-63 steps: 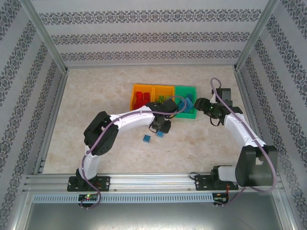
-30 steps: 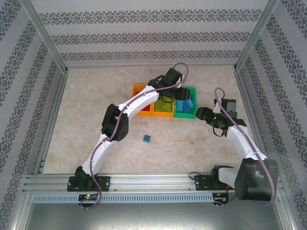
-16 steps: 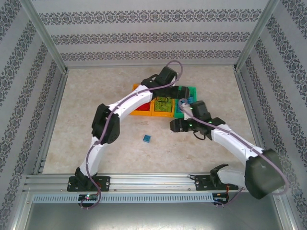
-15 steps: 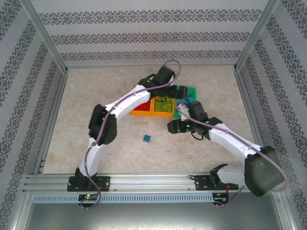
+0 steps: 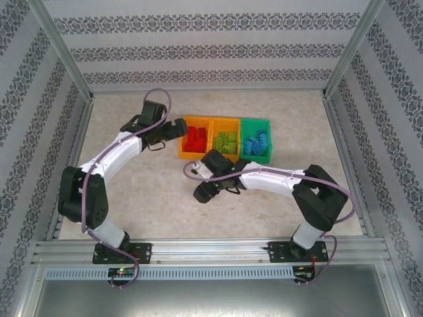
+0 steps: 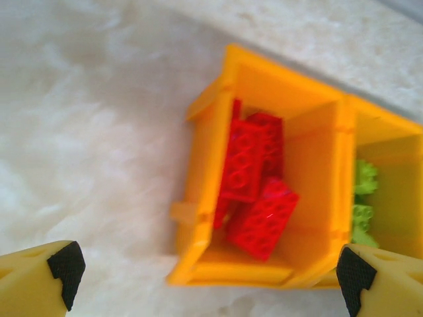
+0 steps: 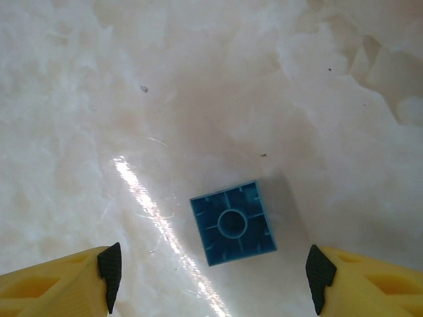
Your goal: Sort the legos into containers by color
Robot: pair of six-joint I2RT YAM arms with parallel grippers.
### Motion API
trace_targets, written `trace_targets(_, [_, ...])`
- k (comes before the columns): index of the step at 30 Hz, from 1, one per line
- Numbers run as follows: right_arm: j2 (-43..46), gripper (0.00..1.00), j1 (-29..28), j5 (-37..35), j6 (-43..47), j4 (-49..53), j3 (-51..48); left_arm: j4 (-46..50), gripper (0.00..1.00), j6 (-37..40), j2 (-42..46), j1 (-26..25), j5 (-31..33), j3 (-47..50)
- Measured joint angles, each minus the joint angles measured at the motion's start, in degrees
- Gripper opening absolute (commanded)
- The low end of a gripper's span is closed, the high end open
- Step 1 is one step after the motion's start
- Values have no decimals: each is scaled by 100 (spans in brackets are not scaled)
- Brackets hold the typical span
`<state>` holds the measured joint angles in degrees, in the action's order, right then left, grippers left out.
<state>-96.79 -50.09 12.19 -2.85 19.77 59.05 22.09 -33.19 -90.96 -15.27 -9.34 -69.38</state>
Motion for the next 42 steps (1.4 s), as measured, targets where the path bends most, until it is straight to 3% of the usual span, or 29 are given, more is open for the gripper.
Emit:
trace_targets(7, [-581, 71, -2, 13, 671, 496, 468, -37, 100, -125, 813, 457, -116, 846])
trace_targets(13, [-874, 66, -7, -2, 955, 708, 684, -55, 100, -181, 905, 555, -188, 1158])
trace_targets(24, [-1104, 37, -83, -216, 1110, 769, 813, -74, 100, -181, 907, 640, -243, 1189])
trace_targets(30, [-706, 35, 2, -249, 1012, 619, 664, -74, 100, -181, 907, 682, -245, 1268])
trace_targets(34, [0, 35, 457, -85, 787, 348, 341, -74, 100, -179, 907, 688, -258, 1279])
trace_targets(42, [1043, 36, 2253, 138, 229, -13, 166, -74, 100, -177, 907, 706, -262, 1281])
